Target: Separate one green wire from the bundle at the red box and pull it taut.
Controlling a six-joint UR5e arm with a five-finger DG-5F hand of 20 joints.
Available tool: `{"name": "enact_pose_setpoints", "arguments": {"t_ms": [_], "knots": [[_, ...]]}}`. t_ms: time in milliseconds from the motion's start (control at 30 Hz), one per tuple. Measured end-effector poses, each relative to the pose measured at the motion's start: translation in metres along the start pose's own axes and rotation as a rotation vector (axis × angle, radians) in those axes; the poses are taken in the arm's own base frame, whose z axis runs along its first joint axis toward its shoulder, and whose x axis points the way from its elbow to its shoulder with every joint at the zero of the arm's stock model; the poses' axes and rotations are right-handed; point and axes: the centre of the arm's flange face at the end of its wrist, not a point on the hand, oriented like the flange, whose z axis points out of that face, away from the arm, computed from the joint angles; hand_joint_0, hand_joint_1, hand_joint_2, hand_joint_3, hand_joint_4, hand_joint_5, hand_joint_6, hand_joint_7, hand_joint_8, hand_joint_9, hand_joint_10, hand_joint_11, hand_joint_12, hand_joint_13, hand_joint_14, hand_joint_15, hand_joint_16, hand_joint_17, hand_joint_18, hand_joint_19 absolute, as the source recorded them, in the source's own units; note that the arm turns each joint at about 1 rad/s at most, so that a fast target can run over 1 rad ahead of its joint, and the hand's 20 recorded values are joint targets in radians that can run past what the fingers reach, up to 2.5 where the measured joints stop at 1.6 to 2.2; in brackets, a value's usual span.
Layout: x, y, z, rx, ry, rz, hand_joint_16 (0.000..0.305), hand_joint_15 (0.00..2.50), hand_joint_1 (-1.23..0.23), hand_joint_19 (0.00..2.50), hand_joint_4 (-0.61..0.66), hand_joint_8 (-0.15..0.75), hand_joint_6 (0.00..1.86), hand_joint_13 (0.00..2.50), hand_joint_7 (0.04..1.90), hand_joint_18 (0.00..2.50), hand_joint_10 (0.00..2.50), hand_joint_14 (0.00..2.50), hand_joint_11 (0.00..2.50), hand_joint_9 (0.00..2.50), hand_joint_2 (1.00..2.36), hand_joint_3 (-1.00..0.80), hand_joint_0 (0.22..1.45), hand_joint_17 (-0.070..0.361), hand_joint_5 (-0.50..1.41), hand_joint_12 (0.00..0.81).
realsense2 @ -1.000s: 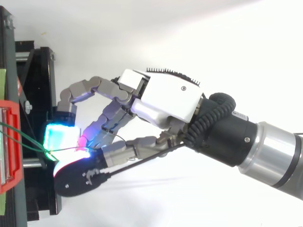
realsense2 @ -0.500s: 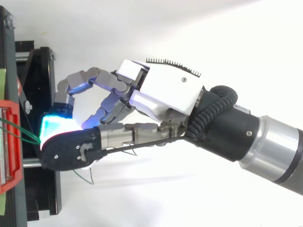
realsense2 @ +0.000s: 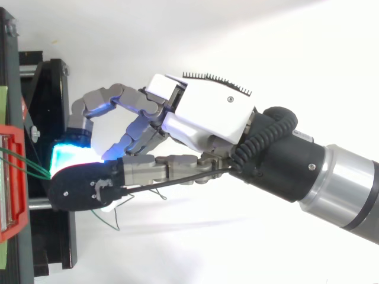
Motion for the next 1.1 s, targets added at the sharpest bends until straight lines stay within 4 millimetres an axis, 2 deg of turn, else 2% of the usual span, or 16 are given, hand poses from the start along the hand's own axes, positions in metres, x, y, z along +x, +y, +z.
{"name": "enact_pose_setpoints", "arguments": {"t_ms": [167,367,467,600,833,933,967,1100], "knots": [[0.0002,-0.0003,-0.0004,0.002,0.000,0.001,0.048,0.78,-0.69,0.72,0.01,0.250,0.91,1.17,1.03,0.95,0.03,0.03,0.88,1.27,1.00,-0.45,0.55,0.107,-0.16,0.345],[0.0021,-0.0013,-0.0016,0.004,0.001,0.001,0.049,0.78,-0.67,0.72,0.02,0.253,0.91,1.17,1.04,0.96,0.02,0.03,0.88,1.27,1.00,-0.50,0.54,0.109,-0.16,0.347],[0.0023,-0.0034,-0.0024,0.007,0.001,-0.001,0.049,0.78,-0.69,0.72,0.02,0.251,0.91,1.17,1.04,0.95,0.03,0.03,0.88,1.27,1.00,-0.48,0.54,0.110,-0.16,0.347],[0.0019,-0.0065,-0.0033,0.012,-0.001,-0.005,0.047,0.78,-0.74,0.72,0.01,0.246,0.90,1.16,1.09,0.93,0.03,0.03,0.88,1.27,1.01,-0.34,0.59,0.105,-0.16,0.339],[0.0020,-0.0076,-0.0038,0.013,-0.001,-0.007,0.048,0.78,-0.78,0.71,-0.05,0.252,0.92,1.17,1.14,0.95,0.03,0.03,0.88,1.27,1.02,-0.17,0.60,0.107,-0.16,0.343],[0.0023,-0.0074,-0.0038,0.013,-0.001,-0.007,0.046,0.79,-0.77,0.73,-0.01,0.244,0.92,1.16,1.07,0.93,0.03,0.03,0.88,1.26,1.02,-0.23,0.60,0.103,-0.17,0.335],[0.0023,-0.0073,-0.0037,0.012,-0.001,-0.008,0.046,0.78,-0.74,0.73,0.00,0.245,0.92,1.17,1.00,0.93,0.03,0.03,0.88,1.26,1.01,-0.34,0.58,0.103,-0.16,0.335],[0.0021,-0.0071,-0.0034,0.011,-0.001,-0.010,0.047,0.78,-0.70,0.72,0.02,0.252,0.90,1.17,1.04,0.94,0.02,0.03,0.88,1.27,1.00,-0.48,0.55,0.106,-0.16,0.345]]}}
